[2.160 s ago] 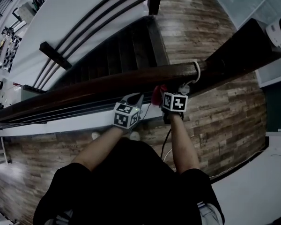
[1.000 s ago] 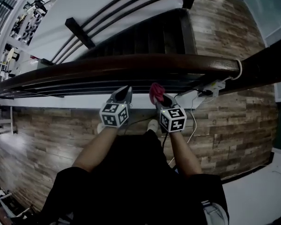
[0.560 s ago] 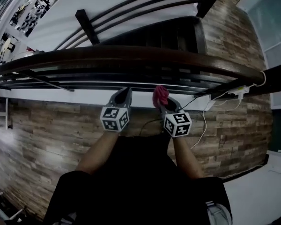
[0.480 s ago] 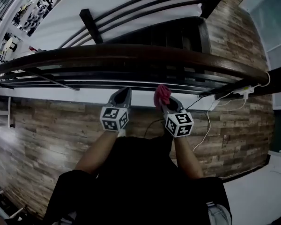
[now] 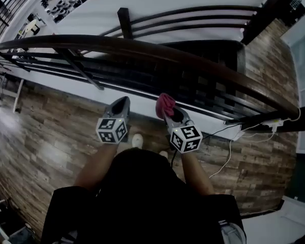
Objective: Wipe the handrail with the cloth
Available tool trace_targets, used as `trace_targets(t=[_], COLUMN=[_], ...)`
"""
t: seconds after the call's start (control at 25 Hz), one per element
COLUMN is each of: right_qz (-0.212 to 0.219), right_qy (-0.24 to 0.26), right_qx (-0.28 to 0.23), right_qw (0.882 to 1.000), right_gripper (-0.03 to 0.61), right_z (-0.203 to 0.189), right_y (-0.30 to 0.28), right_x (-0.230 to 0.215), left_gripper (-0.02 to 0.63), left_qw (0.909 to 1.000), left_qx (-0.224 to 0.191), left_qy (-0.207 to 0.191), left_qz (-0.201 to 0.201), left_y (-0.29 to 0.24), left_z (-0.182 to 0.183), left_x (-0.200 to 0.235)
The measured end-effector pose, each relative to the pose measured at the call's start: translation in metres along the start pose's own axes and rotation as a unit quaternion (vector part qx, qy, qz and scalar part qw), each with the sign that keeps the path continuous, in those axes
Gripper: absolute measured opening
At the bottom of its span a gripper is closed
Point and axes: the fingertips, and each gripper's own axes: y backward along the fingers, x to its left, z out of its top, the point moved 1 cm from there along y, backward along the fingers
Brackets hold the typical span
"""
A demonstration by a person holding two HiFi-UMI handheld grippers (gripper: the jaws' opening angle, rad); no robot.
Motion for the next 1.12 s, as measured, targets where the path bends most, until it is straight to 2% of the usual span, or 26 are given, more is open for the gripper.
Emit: trace_targets(t=[0.2,0.32,0.44,0.72,0.96,1.12], right_qz=[0.083,0.104,0.113,0.102,0.103,0.113], right_qy=[0.035,0.073,0.084,0.093,0.087,0.065], right_qx=[0.011,0.026,0.031,0.056,0.086,0.104], right_qw=[0.996,0.992,0.990,0.989,0.987,0.986], right_gripper=[0.051,0.051,0.051,0.051,0.051,0.051], right_z=[0.001,0.003,0.003,0.007,0.004,-0.004], right_y=[-0.021,-0.025,-0.034,-0.113,-0.190,-0.237], right_x=[0.039,0.057,0.072,0.097,0.132,0.160], left_gripper=[-0.002,-0.002,-0.002,-0.002,-0.002,-0.002], left_qw=[0.9954,0.9888,0.9846,0.9869,0.9905,0.9910], left_qx=[-0.031,-0.057,-0.070,-0.063,-0.037,-0.020], left_qy=[0.028,0.037,0.042,0.073,0.062,0.065], left_qz=[0.086,0.133,0.155,0.129,0.117,0.116], left_y=[0.056,0.081,0.093,0.070,0.059,0.063], left_z=[-0.003,-0.001,-0.002,0.000,0.006,0.006], left_x=[0.034,0.058,0.086,0.155,0.221,0.260])
